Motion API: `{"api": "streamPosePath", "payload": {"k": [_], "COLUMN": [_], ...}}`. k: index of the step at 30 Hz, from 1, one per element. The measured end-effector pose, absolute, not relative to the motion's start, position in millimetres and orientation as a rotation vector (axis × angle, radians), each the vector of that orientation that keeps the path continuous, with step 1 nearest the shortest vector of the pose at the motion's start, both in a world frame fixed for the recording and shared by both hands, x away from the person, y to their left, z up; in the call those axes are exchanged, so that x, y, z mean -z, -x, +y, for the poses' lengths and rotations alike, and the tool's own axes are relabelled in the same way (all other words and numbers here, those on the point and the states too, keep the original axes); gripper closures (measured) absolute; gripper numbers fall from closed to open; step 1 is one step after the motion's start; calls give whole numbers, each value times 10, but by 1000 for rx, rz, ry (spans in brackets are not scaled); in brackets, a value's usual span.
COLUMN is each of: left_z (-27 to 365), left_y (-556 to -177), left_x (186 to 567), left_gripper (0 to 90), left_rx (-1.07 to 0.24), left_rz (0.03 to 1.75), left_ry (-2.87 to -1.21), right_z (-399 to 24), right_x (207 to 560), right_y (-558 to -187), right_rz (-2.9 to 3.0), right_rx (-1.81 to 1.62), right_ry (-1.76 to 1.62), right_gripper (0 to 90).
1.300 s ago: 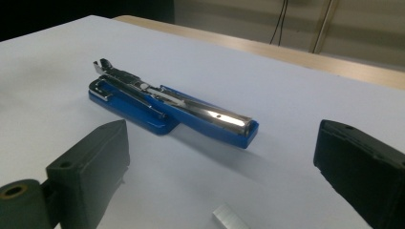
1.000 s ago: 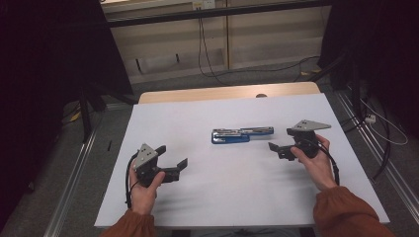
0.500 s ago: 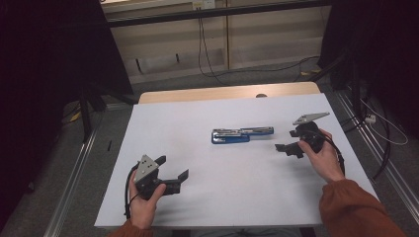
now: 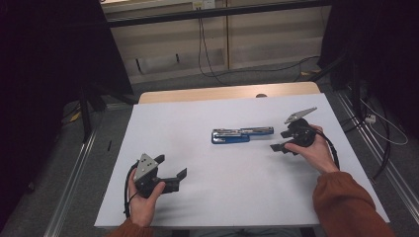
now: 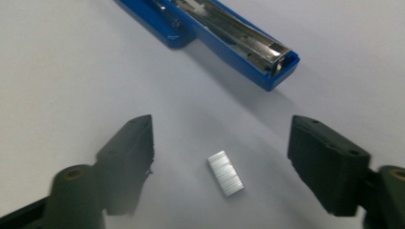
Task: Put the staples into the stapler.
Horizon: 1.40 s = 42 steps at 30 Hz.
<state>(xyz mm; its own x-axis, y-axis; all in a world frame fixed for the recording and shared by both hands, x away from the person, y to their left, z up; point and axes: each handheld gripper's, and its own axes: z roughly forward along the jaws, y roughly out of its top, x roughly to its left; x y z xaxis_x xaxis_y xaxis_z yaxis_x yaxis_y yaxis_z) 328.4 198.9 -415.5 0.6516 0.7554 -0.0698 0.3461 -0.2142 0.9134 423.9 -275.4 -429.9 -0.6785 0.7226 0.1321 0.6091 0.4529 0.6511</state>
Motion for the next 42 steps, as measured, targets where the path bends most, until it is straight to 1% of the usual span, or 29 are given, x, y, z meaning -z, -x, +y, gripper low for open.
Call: {"api": "streamPosePath", "payload": {"k": [1,4,6,8,10,11,14,16,17,18,19,22,29,32,36,42], "left_z": [1995,2008,2010,2005,1997,1991,1985,1986,1985,1982,1982,1986,1986,1983,1973,1974], "left_y": [-3284,-3287,-3291,-3290,-3287,-3286,-3283,-3282,-3283,-3281,-3282,-3279,-3287,-3286,-3287,-3289], "left_x": [4151,4152,4155,4157,4158,4160,4158,4158,4160,4163,4166,4166,4168,4172,4177,4179], "left_gripper": [56,55,56,55,56,56,55,55,55,55,55,55,55,54,54,54], "left_rx": [-483,-485,-486,-485,-487,-482,-486,-485,-484,-481,-476,-479,-473,-472,-468,-465], "left_rz": [883,886,890,889,887,890,886,886,887,890,889,893,883,883,882,884], "left_ry": [-1816,-1818,-1816,-1815,-1826,-1825,-1828,-1829,-1830,-1829,-1829,-1829,-1831,-1830,-1836,-1836], "right_z": [-2753,-2760,-2766,-2769,-2763,-2761,-2772,-2775,-2773,-2775,-2773,-2766,-2739,-2739,-2723,-2717], "right_x": [4290,4276,4278,4275,4276,4284,4298,4293,4289,4284,4279,4281,4322,4331,4352,4354], "right_y": [-4234,-4228,-4232,-4239,-4251,-4260,-4275,-4271,-4269,-4271,-4271,-4278,-4289,-4295,-4299,-4302], "right_rz": [2541,2566,2582,2599,2617,2622,2634,2639,2647,2660,2657,2669,2701,2709,2728,2739], "right_rx": [-1018,-987,-960,-939,-899,-886,-855,-837,-831,-829,-822,-801,-772,-771,-761,-764], "right_ry": [-1172,-1155,-1140,-1116,-1079,-1072,-1067,-1066,-1058,-1038,-1040,-1025,-1017,-1010,-997,-997], "right_gripper": [277,353,369,406,460,460,508,525,572,595,584,598,680,694,734,764]}}
